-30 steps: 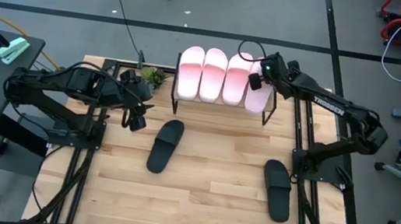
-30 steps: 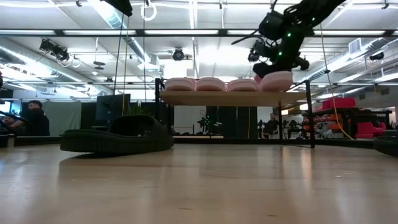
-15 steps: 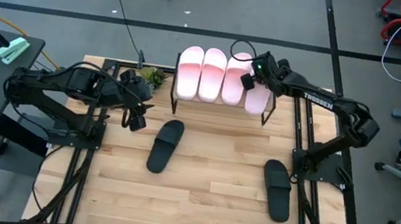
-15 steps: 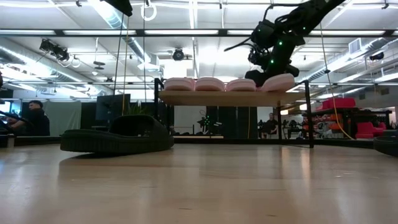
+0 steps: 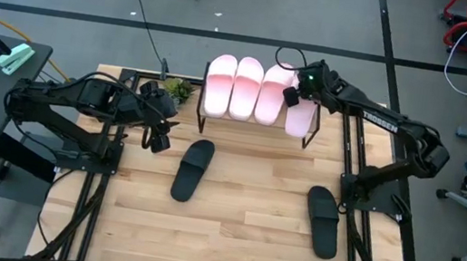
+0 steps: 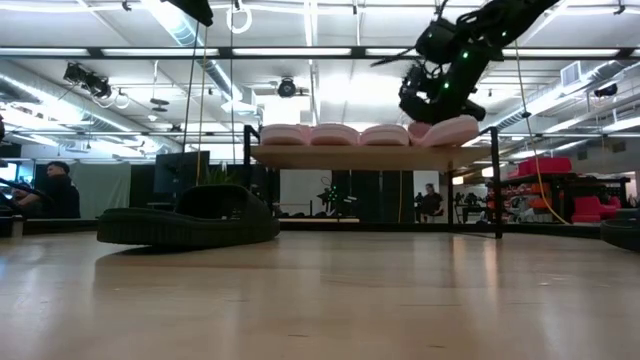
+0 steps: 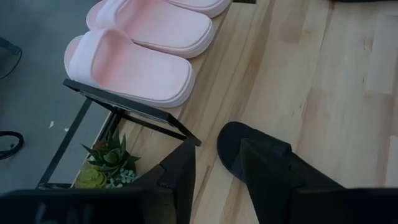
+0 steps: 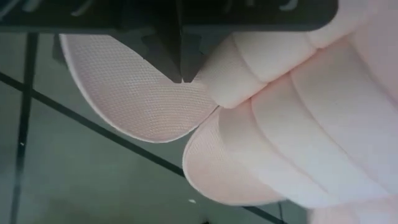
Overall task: Pick and place slides into the shelf
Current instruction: Put the pink slide on the shelf
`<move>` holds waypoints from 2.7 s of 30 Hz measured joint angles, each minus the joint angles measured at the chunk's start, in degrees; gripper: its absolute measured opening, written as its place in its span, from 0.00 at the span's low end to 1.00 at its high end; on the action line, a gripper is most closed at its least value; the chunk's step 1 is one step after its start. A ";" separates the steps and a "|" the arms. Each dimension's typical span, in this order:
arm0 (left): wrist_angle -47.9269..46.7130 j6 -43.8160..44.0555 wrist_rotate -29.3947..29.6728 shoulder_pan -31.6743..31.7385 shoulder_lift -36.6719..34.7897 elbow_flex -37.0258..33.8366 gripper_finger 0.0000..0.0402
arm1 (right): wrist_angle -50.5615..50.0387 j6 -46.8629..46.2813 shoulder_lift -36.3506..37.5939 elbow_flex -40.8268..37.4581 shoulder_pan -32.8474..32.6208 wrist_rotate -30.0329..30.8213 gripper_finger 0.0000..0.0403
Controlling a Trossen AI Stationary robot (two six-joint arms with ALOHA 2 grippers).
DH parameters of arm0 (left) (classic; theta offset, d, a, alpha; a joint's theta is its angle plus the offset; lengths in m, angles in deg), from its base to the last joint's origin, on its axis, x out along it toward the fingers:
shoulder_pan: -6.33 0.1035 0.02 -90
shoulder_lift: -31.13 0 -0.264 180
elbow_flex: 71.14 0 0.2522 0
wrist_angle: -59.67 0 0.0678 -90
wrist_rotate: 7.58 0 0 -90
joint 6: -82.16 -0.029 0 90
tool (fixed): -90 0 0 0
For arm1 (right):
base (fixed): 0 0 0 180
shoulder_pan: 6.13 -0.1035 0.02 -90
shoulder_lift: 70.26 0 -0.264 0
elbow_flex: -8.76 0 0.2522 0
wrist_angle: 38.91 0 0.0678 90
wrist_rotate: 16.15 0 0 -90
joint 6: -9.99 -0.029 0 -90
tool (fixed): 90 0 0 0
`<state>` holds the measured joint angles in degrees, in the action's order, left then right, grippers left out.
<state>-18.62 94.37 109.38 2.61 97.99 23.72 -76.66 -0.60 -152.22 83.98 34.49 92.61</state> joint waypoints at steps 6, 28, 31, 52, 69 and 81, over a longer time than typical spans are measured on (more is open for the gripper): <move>0.00 0.00 0.00 0.00 0.01 0.00 0.34 | -0.73 1.21 4.07 0.00 -1.34 -0.49 0.00; 0.09 0.27 0.00 0.01 0.01 0.02 0.34 | -8.15 3.35 13.96 0.38 -5.15 3.67 0.00; 0.08 0.26 0.02 0.01 0.00 0.04 0.35 | -17.31 1.16 14.63 0.40 -7.05 8.06 0.00; 1.64 1.53 0.02 0.02 0.00 0.07 0.33 | -10.28 4.25 2.28 -0.52 -7.30 11.84 0.00; 1.77 0.05 0.02 0.02 0.00 0.04 0.35 | -10.58 4.28 1.54 -0.49 -7.25 7.84 0.00; 1.77 0.37 0.02 0.01 0.01 0.04 0.36 | -10.50 1.84 1.54 -0.50 -7.14 1.94 0.00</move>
<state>-16.85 94.74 109.41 2.63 98.00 23.76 -87.16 1.24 -150.67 83.48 27.34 94.55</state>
